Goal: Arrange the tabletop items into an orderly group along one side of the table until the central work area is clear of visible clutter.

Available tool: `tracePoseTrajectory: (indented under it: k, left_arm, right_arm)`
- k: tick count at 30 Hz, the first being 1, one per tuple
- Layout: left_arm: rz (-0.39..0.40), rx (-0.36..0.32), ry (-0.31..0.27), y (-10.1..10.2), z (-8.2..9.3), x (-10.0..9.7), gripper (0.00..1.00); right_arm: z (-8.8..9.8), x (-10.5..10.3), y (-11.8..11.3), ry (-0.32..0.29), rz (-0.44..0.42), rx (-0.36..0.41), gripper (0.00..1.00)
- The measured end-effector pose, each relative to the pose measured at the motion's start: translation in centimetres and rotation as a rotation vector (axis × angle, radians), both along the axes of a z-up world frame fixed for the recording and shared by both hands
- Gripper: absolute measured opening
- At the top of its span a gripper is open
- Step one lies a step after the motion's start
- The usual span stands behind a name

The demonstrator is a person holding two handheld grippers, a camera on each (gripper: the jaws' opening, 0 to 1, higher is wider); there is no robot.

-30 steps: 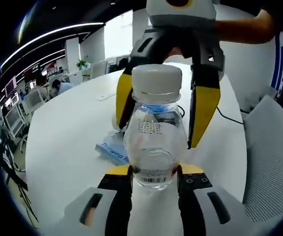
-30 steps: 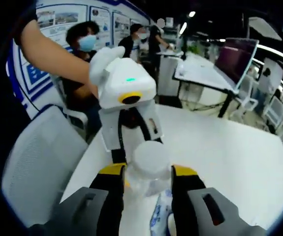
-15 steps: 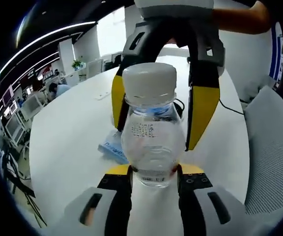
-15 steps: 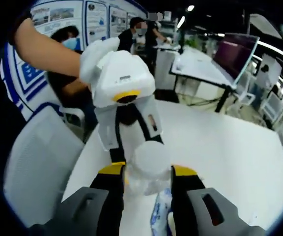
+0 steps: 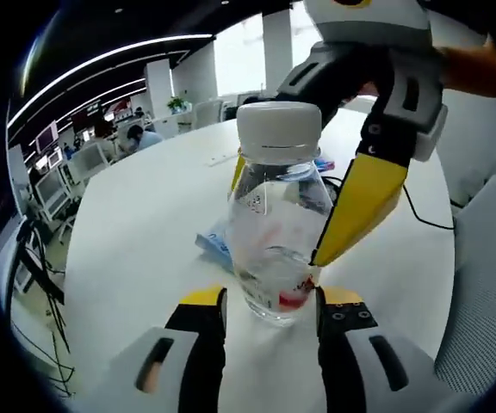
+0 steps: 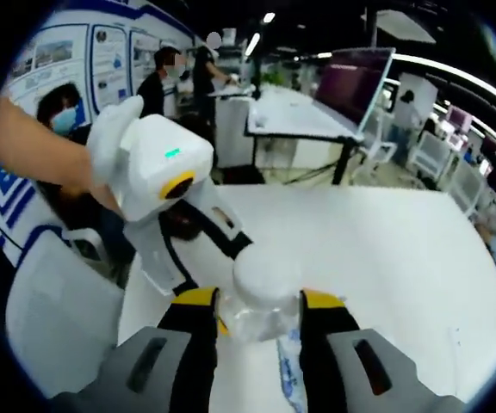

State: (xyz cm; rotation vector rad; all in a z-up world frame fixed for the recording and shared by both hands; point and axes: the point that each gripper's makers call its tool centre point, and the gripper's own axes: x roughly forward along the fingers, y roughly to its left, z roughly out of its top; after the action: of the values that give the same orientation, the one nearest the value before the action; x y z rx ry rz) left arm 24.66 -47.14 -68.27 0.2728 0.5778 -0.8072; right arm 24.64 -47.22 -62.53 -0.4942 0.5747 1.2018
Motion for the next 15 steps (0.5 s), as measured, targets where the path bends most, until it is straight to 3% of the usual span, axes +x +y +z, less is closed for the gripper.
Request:
tracePoseTrajectory:
  k: [4, 6, 11, 13, 15]
  left_arm:
    - [0.105, -0.033, 0.005, 0.6, 0.1, -0.1, 0.41]
    - [0.177, -0.099, -0.014, 0.6, 0.5, -0.2, 0.41]
    - [0.295, -0.175, -0.027, 0.9, 1.0, -0.9, 0.37]
    - [0.325, -0.244, -0.064, 0.8, 2.0, -0.8, 0.39]
    - [0.331, -0.24, -0.073, 0.9, 2.1, -1.3, 0.38]
  right_arm:
    - [0.0, 0.2, 0.1, -0.013, -0.069, 0.017, 0.33]
    - [0.1, 0.3, 0.0, -0.016, -0.095, 0.028, 0.33]
    - [0.1, 0.4, 0.1, -0.02, -0.12, 0.04, 0.33]
    - [0.1, 0.4, 0.1, -0.02, -0.125, 0.042, 0.33]
    - [0.1, 0.4, 0.1, -0.021, -0.126, 0.041, 0.33]
